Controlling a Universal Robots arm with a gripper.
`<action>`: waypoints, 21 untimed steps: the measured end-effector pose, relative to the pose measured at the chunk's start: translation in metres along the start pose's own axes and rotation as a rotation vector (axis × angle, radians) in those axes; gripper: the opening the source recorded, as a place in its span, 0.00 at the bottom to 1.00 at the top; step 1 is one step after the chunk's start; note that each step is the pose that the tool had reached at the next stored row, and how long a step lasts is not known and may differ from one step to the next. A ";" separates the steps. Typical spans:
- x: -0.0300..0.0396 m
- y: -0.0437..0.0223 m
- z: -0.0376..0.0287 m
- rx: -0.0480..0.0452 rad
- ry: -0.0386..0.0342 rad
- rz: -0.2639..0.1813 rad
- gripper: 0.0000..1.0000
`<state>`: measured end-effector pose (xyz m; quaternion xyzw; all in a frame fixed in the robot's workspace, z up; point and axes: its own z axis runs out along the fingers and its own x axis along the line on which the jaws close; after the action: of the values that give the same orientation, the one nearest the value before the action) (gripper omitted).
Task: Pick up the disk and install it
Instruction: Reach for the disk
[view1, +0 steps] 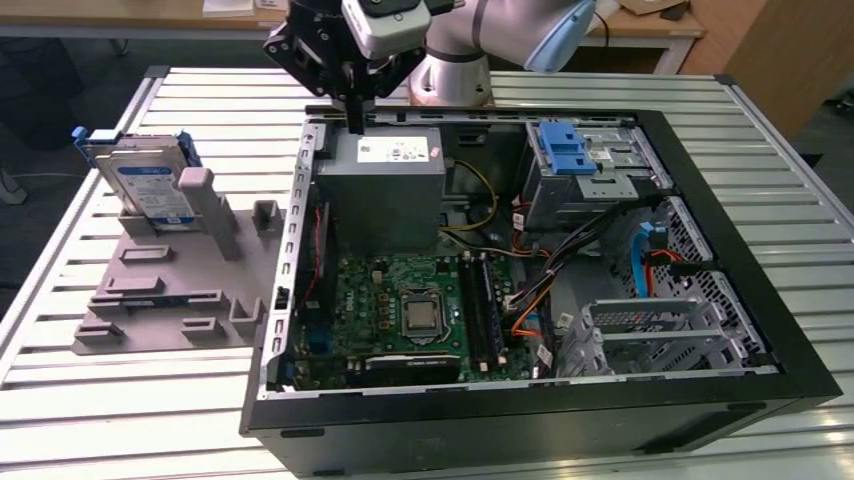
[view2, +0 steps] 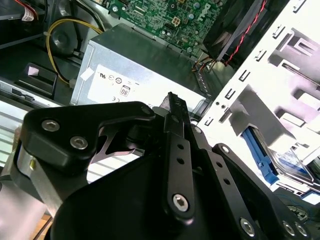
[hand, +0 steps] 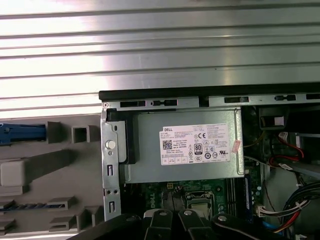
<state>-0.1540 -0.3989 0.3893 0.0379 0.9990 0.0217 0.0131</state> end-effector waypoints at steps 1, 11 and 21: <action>0.0010 -0.0001 0.0002 0.0000 0.0000 0.000 0.11; 0.0033 -0.0003 0.0002 0.0001 0.0001 0.000 0.11; 0.0067 -0.0005 0.0001 0.0000 0.0000 0.000 0.11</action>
<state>-0.1607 -0.3989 0.3890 0.0379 0.9990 0.0217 0.0131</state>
